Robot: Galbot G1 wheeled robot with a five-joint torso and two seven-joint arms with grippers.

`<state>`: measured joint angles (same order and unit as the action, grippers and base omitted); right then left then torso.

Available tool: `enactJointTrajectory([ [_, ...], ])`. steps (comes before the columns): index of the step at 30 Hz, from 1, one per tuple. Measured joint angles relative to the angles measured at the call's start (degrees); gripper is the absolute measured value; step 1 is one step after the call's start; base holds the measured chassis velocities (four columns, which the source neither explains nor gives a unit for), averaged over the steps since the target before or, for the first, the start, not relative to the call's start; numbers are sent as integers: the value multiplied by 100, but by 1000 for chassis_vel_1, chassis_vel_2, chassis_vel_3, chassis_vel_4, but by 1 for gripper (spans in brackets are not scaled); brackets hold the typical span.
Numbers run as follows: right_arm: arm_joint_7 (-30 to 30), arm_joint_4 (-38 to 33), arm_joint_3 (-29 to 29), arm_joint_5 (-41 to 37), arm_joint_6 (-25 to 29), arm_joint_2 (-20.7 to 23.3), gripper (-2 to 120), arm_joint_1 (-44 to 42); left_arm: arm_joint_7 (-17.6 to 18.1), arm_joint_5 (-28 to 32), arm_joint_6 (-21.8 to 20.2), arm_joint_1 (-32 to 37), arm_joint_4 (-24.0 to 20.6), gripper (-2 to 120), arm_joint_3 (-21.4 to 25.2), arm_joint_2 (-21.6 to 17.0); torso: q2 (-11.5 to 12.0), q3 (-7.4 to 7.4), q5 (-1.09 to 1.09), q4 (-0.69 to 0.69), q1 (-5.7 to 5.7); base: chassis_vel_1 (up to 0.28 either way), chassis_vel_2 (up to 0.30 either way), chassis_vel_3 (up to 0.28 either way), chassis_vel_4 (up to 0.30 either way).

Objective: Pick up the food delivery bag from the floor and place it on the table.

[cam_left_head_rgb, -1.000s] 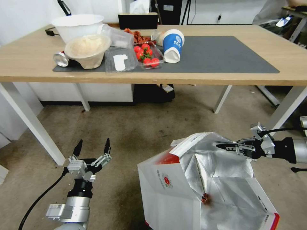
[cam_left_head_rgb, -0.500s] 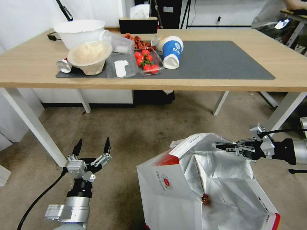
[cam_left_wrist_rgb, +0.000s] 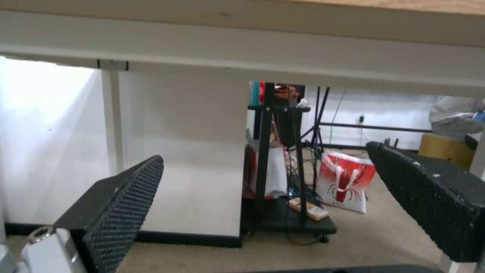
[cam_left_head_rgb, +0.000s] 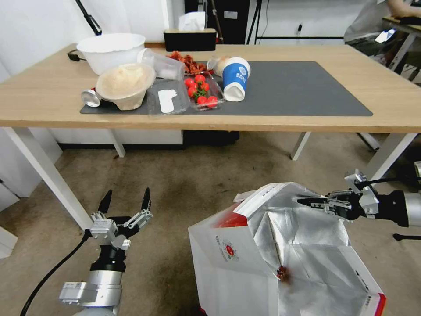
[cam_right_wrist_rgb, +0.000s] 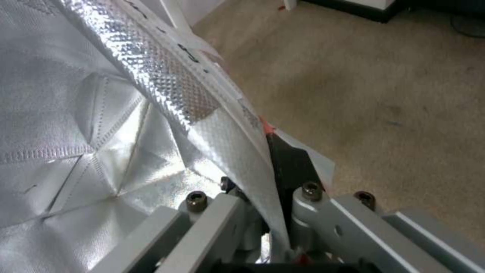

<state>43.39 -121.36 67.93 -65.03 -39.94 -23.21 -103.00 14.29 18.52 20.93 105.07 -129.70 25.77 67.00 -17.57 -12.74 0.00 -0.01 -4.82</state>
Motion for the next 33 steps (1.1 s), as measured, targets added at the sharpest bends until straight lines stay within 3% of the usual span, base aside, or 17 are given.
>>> enactJointTrajectory([
  [33,-9,-11,-172,158,53,-64,0,121,9,0,43,-48,72,100,8,-64,-726,-490,0,1,-237,0,0,0,0],
])
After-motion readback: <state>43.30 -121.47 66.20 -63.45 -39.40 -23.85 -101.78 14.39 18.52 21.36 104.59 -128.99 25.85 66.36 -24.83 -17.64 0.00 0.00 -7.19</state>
